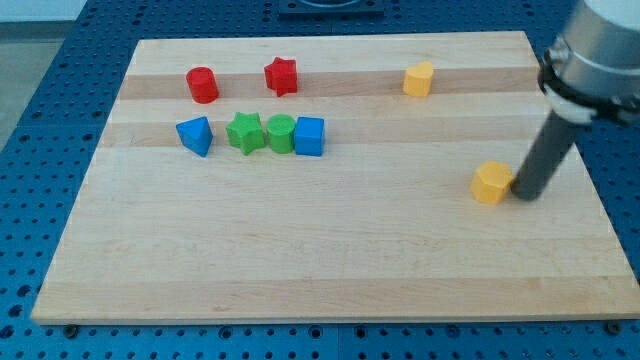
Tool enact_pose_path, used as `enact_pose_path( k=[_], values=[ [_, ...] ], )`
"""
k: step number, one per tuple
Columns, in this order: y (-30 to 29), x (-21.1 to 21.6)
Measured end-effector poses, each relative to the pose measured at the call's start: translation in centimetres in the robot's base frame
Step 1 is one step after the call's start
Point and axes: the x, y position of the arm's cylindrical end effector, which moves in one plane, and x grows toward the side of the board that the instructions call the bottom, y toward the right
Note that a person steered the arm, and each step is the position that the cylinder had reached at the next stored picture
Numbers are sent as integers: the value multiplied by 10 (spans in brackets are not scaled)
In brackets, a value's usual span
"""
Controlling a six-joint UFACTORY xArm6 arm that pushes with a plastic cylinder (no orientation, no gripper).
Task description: Move the yellow hexagon into the yellow heart
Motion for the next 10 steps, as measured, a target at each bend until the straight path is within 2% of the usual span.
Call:
enact_pose_path(
  k=[1,2,3,4,6,8,10],
  values=[
    [0,-53],
    [10,-37],
    [43,-3],
    [41,32],
    [-32,46],
    [-38,-24],
    [-48,-15]
  ],
)
